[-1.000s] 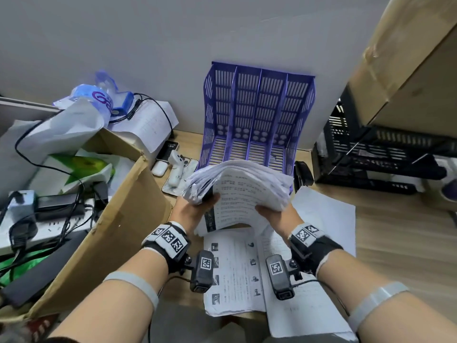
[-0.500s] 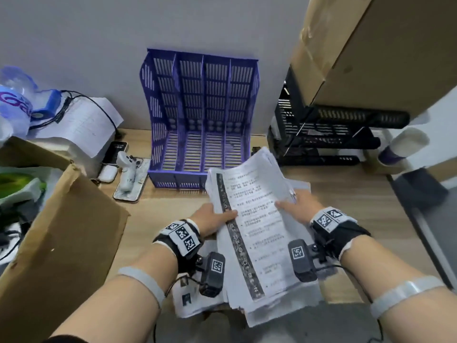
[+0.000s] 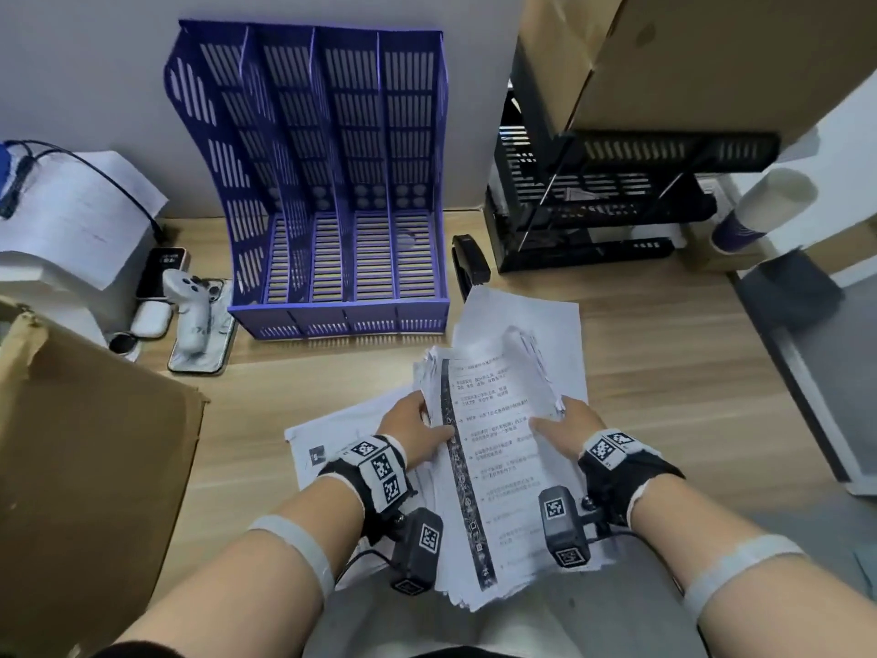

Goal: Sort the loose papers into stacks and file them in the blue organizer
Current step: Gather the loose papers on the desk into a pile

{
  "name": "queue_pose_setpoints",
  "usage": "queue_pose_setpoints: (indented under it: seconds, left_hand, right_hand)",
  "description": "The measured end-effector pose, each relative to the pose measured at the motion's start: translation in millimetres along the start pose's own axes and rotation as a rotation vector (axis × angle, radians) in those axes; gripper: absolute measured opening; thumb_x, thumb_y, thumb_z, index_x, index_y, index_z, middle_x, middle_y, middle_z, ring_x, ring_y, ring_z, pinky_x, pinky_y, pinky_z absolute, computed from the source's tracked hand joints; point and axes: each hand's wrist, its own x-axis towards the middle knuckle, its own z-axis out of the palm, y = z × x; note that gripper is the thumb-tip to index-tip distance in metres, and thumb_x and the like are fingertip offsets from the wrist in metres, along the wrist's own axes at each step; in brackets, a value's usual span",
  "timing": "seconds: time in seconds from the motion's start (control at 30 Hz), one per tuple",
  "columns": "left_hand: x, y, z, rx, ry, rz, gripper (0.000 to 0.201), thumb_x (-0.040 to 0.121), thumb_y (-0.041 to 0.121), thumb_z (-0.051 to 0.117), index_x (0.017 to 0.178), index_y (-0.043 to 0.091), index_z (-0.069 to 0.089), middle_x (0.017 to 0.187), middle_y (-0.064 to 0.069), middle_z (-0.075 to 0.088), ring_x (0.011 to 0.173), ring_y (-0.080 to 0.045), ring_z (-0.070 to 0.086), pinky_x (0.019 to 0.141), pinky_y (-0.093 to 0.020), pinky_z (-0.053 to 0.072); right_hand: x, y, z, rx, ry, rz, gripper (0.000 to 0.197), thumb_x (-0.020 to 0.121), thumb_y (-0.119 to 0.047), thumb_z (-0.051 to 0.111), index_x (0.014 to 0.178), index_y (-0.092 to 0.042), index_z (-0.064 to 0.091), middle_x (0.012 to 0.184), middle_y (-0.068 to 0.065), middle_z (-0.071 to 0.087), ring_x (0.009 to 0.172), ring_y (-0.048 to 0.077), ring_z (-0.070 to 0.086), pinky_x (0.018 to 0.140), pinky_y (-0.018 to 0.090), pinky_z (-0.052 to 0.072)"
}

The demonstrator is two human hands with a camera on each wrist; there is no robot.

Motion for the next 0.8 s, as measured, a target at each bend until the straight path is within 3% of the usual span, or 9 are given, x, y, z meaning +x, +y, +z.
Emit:
queue_pose_setpoints:
  seconds: [0.07,0.17,0.3,0.37,0.43,0.53,0.63,0.73,0.8]
  left_hand:
    - [-1.3,9.0,0.7,-0.123,-0.013,0.041,0.026,0.088,0.023,0.067,0.109,0.015,0.056,0.103,-0.010,0.070,0.089,-0.033,0.070,0.076,-0.049,0.062]
    - [-3.1,33.5,-1.1,-0.362,-0.018,0.123,0.031,0.089,0.021,0.069,0.100,0.017,0.041,0.097,-0.010,0.072,0.085,-0.038,0.072,0.068,-0.045,0.059]
    - [1.6,63.1,-2.3,-0.653,-0.088,0.090,0.046,0.090,0.029,0.069,0.122,0.021,0.037,0.105,-0.009,0.074,0.084,-0.025,0.072,0.079,-0.041,0.061]
    - [11.4,65.2,-0.8,-0.586,-0.067,0.029,0.041,0.095,0.028,0.063,0.129,0.016,0.043,0.114,-0.013,0.070,0.088,-0.024,0.067,0.088,-0.045,0.058]
    - [26.6,56.4,0.0,-0.338,0.012,-0.039,0.046,0.093,0.023,0.064,0.134,0.008,0.049,0.123,-0.015,0.063,0.094,-0.028,0.063,0.097,-0.047,0.054]
    - [38.8,47.4,2.0,-0.067,0.048,-0.120,0.061,0.089,0.021,0.068,0.143,0.007,0.041,0.139,-0.015,0.053,0.118,-0.032,0.059,0.102,-0.040,0.049]
    - [46.9,47.4,10.5,-0.080,0.046,-0.140,0.070,0.088,0.023,0.070,0.145,0.007,0.034,0.140,-0.013,0.053,0.118,-0.033,0.060,0.090,-0.036,0.051]
    - [52.3,50.5,23.4,-0.090,0.033,-0.157,0.067,0.086,0.025,0.073,0.141,0.007,0.038,0.131,-0.013,0.057,0.100,-0.029,0.058,0.069,-0.028,0.046]
    - [56.2,48.9,30.3,-0.106,0.057,-0.110,0.060,0.085,0.023,0.074,0.134,0.007,0.043,0.120,-0.010,0.059,0.093,-0.025,0.055,0.067,-0.028,0.048]
  right_hand:
    - [-5.7,1.0,-8.2,0.062,0.016,-0.024,0.051,0.092,-0.029,0.058,0.139,-0.012,0.046,0.139,0.007,0.055,0.123,0.027,0.054,0.099,0.031,0.042]
    - [-4.7,13.3,-29.9,0.213,0.047,-0.049,0.056,0.092,-0.026,0.062,0.143,-0.016,0.041,0.139,0.004,0.056,0.123,0.026,0.055,0.102,0.033,0.041]
    - [-0.2,32.9,-73.6,0.335,0.151,-0.014,0.076,0.089,-0.025,0.066,0.150,-0.016,0.021,0.147,0.007,0.046,0.129,0.029,0.050,0.111,0.045,0.037]
    - [3.3,43.7,-90.5,0.346,0.209,0.044,0.073,0.090,-0.023,0.065,0.150,-0.012,0.024,0.149,0.009,0.044,0.133,0.030,0.046,0.113,0.044,0.034]
    - [7.4,54.1,-100.7,0.313,0.251,0.118,0.065,0.091,-0.023,0.063,0.147,-0.010,0.032,0.147,0.011,0.047,0.131,0.032,0.048,0.110,0.042,0.036]
    - [9.4,64.5,-108.1,0.232,0.299,0.193,0.051,0.093,-0.021,0.058,0.141,-0.010,0.042,0.140,0.012,0.054,0.123,0.035,0.055,0.100,0.039,0.043]
    - [8.4,69.3,-108.8,0.164,0.271,0.195,0.048,0.095,-0.021,0.055,0.141,-0.011,0.044,0.141,0.011,0.054,0.124,0.034,0.054,0.097,0.035,0.043]
    - [10.8,70.2,-103.3,0.175,0.244,0.166,0.044,0.095,-0.014,0.053,0.138,-0.010,0.047,0.140,0.010,0.055,0.126,0.033,0.053,0.100,0.035,0.042]
    - [12.0,69.5,-99.7,0.196,0.236,0.142,0.043,0.095,-0.012,0.054,0.137,-0.010,0.047,0.139,0.009,0.056,0.126,0.031,0.053,0.102,0.036,0.041]
